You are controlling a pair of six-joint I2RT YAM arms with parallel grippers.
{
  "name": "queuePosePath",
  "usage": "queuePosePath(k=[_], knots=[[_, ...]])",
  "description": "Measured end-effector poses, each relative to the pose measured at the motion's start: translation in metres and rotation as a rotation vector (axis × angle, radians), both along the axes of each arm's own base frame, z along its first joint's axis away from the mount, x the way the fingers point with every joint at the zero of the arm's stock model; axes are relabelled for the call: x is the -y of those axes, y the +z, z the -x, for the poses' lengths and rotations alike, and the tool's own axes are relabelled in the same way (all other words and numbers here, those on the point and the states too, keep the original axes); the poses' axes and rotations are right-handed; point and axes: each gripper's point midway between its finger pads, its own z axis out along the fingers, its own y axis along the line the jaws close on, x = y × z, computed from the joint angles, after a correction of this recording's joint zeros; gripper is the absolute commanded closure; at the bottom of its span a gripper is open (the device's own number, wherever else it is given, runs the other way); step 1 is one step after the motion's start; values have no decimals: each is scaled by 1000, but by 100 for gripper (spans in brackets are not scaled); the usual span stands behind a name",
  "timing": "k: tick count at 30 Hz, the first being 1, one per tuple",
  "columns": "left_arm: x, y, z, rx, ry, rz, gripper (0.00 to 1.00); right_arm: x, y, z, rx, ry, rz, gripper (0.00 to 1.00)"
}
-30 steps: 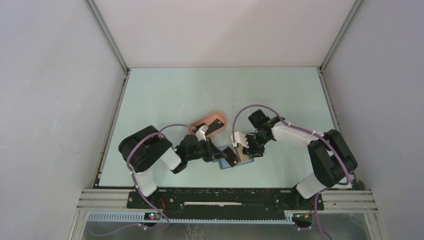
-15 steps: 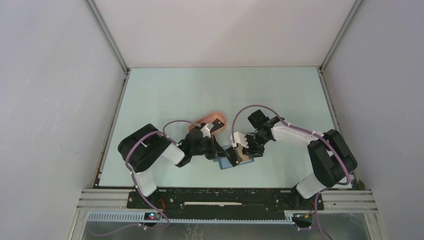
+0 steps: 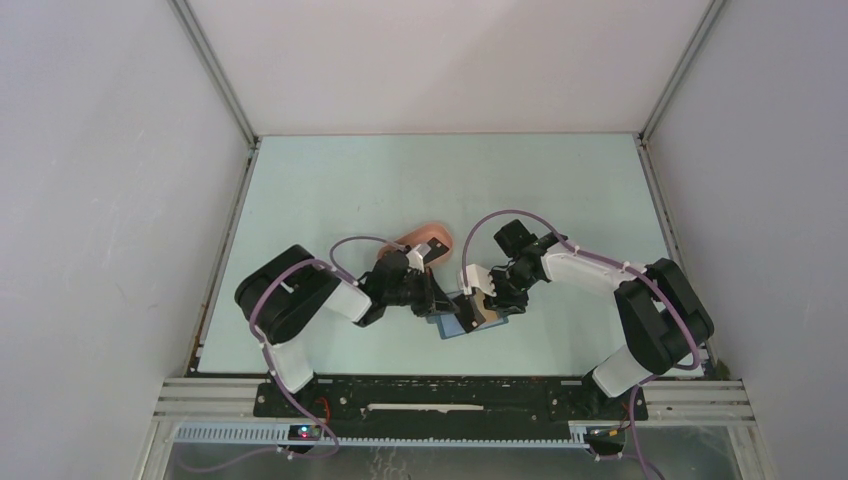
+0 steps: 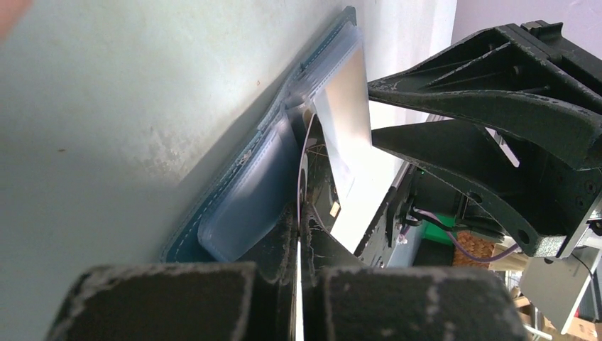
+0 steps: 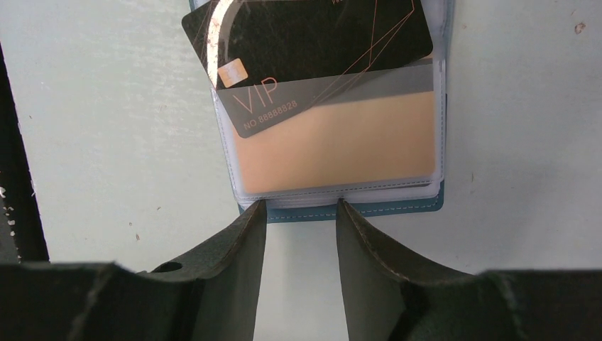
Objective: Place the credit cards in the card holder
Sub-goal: Insert the credit card into the card holder.
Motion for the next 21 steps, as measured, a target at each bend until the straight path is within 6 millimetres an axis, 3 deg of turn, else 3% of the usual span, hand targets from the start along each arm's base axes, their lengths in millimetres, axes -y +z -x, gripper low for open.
queuePosePath(k=[21], knots=[[0, -2, 1, -69, -40, -12, 100, -2, 0, 1, 7, 10, 13, 51]])
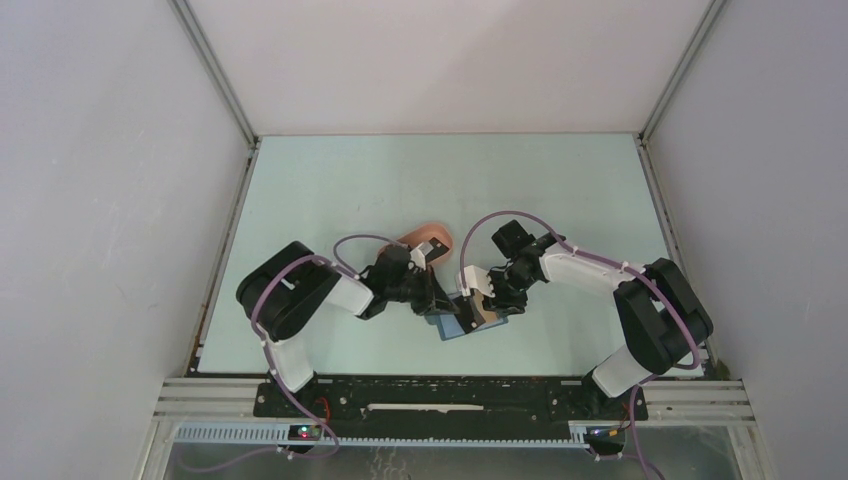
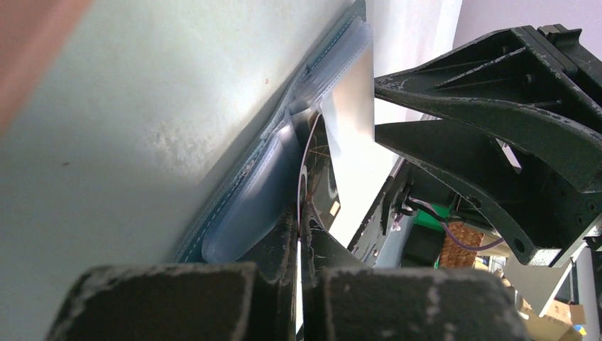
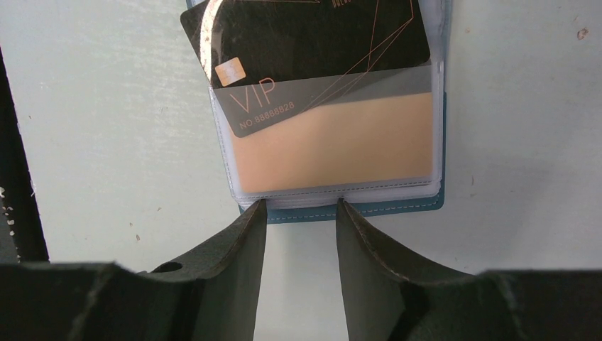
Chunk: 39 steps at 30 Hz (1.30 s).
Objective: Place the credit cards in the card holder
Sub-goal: Insert the credit card into the card holder.
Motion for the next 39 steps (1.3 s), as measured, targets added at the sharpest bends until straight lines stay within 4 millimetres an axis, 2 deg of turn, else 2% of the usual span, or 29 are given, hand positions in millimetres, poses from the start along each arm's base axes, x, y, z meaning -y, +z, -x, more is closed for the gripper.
queuePosePath(k=[20, 31, 39], knots=[[3, 0, -3, -38, -62, -56, 100, -1, 0, 0, 10, 9, 14, 51], [8, 2, -7, -56, -86, -70, 97, -1, -1, 0, 16, 15, 25, 51], [13, 1, -11, -64, -93, -67, 82, -1, -1, 0, 17, 17, 32, 49]])
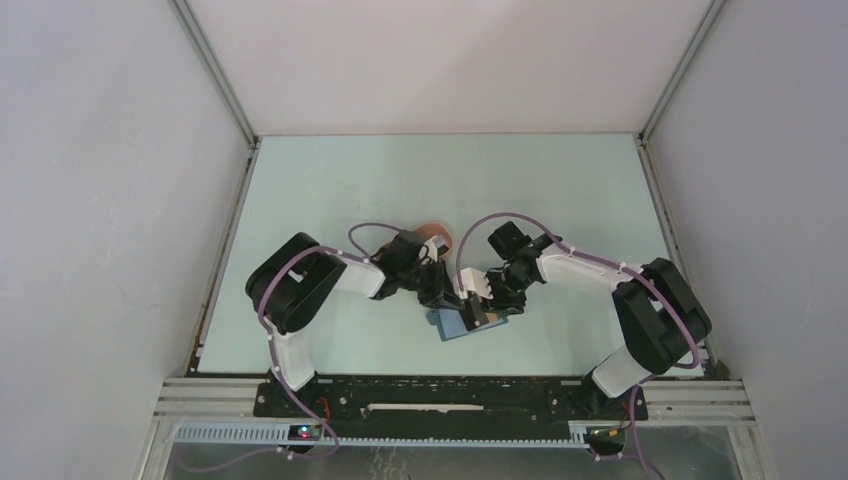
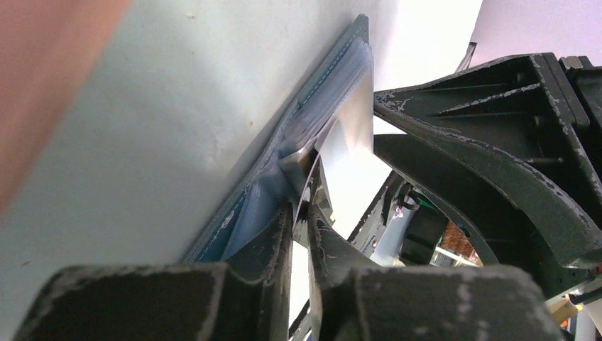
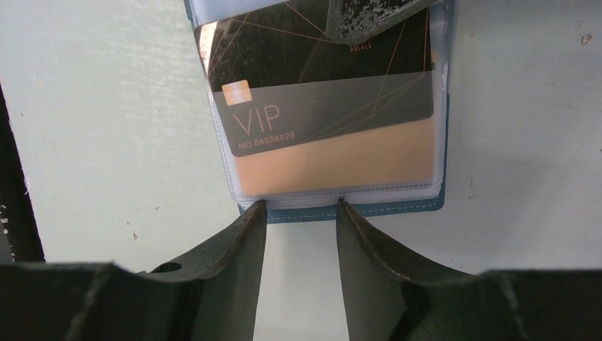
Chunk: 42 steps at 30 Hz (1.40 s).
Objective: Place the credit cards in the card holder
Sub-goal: Insert the credit card into the card holder.
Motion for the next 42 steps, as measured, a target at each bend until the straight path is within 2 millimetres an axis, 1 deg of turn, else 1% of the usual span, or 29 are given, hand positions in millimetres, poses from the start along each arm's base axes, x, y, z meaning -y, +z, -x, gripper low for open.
queuePosePath(k=[4, 13, 18, 22, 26, 29, 32, 38, 40, 42], knots=[[1, -2, -1, -11, 5, -1, 77, 0, 0, 0, 0, -2, 0, 46], [6, 0, -5, -15, 25, 28, 72, 0, 2, -4, -4, -33, -21, 38], [7, 1, -6, -8, 35, 49, 71, 1, 6, -6, -4, -44, -37, 38], [7, 1, -5, -5, 41, 58, 70, 0, 12, -6, 2, -46, -62, 38], [7, 2, -5, -2, 49, 69, 69, -3, 20, -4, 2, -38, -93, 41], [6, 2, -5, 3, 52, 76, 69, -7, 25, 3, -15, -18, -121, 47], [7, 2, -6, 5, 55, 83, 68, -17, 30, 12, -30, 20, -156, 54], [8, 2, -6, 7, 62, 94, 68, -54, 35, 39, -25, 149, -202, 83], [7, 2, -6, 6, 65, 96, 68, -66, 36, 45, -3, 179, -207, 90], [7, 3, -7, 8, 65, 98, 67, -76, 35, 47, 23, 199, -207, 93]])
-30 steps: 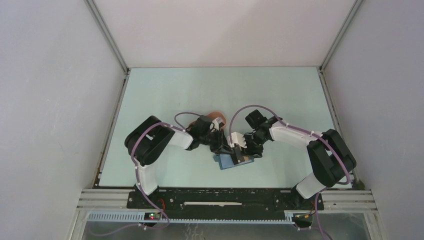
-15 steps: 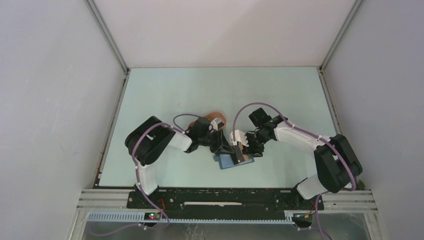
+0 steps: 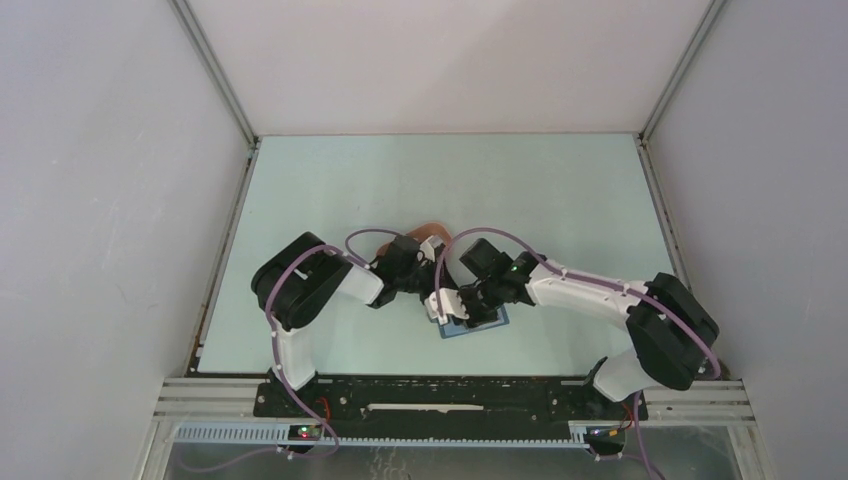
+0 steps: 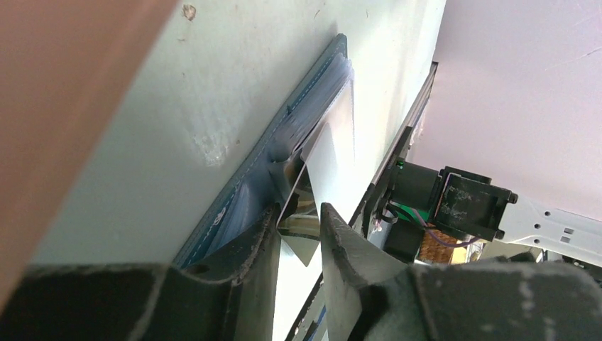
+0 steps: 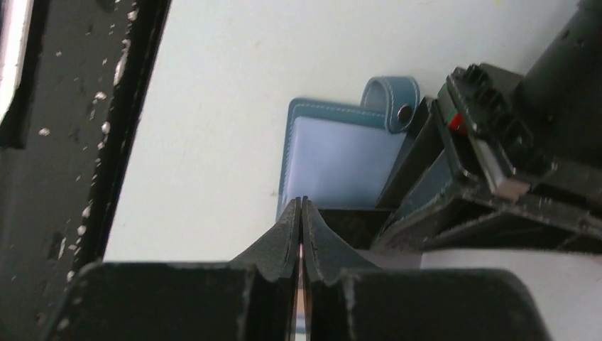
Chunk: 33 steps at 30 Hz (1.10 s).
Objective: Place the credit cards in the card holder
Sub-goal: Insert the credit card into the card holder.
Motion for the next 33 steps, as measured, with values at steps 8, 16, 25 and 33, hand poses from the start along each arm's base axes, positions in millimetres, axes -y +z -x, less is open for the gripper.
queuePosePath(k=[8, 16, 25, 33], knots=[[1, 0, 0, 4, -1, 5, 66, -19, -22, -14, 82, -37, 63, 94], [1, 0, -1, 7, -4, 14, 65, -19, -35, -29, 155, -73, 129, 97], [1, 0, -3, 11, 0, 17, 63, -4, -37, -45, 195, -128, 179, 99], [1, 1, -9, 29, 16, 24, 63, 8, -38, -56, 184, -168, 192, 99]])
